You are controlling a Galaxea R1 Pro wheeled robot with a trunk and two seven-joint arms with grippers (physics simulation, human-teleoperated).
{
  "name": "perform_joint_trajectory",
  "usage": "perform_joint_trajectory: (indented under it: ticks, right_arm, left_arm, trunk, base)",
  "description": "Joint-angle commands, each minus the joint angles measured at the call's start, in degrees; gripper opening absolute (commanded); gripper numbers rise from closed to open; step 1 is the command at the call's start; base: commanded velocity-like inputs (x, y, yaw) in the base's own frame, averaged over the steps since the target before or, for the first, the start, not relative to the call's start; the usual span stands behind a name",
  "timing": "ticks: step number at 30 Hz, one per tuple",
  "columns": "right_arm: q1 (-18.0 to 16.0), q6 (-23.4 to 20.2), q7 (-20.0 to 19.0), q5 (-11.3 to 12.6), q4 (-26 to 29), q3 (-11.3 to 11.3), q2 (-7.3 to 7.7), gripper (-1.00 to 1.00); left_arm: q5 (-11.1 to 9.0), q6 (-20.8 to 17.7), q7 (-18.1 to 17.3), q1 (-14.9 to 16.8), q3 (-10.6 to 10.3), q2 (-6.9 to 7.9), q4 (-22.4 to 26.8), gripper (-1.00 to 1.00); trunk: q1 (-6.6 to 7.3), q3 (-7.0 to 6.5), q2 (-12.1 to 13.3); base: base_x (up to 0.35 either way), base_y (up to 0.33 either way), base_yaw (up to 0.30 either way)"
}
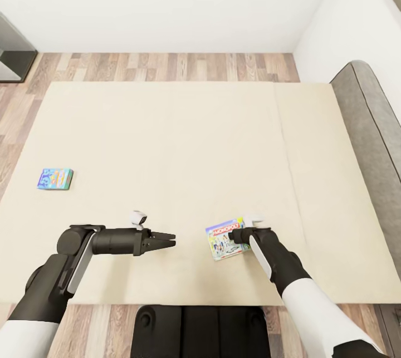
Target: Put all the toys in the child's room - the three board games (two on the bed and one on the table), the two jigsaw puzzles on the table, and the tennis ball on the table - inside the toy box on the table in the child's room.
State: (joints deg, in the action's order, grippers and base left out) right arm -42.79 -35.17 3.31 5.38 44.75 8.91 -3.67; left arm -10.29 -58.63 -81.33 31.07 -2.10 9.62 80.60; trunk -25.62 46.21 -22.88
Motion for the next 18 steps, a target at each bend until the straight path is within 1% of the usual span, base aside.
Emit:
perform_joint_trajectory:
  ticks: [1, 12, 18]
  right_arm:
    - [0.0, 3.5, 0.4, 0.9, -4.4, 0.2, 0.06, 1.00]
    - [0.0, 3.5, 0.7, 0.9, -4.4, 0.3, -0.09, 1.00]
    - [0.0, 3.5, 0.8, 0.9, -4.3, 0.4, -0.11, 1.00]
  left_arm:
    - [-0.2, -0.6, -0.1, 0.0, -0.1, 0.04, 0.0, 1.00]
    - [-0.2, -0.6, 0.0, 0.0, -0.1, 0.01, 0.0, 1.00]
    - [-0.2, -0.6, 0.0, 0.0, -0.2, 0.03, 0.0, 1.00]
  trunk:
    - [-0.16, 0.15, 0.0]
    - [-0.16, 0.35, 0.0]
    - [-0.16, 0.12, 0.0]
  base:
    - [0.000, 0.000, 0.000]
    - [0.000, 0.000, 0.000]
    - [0.000, 0.000, 0.000]
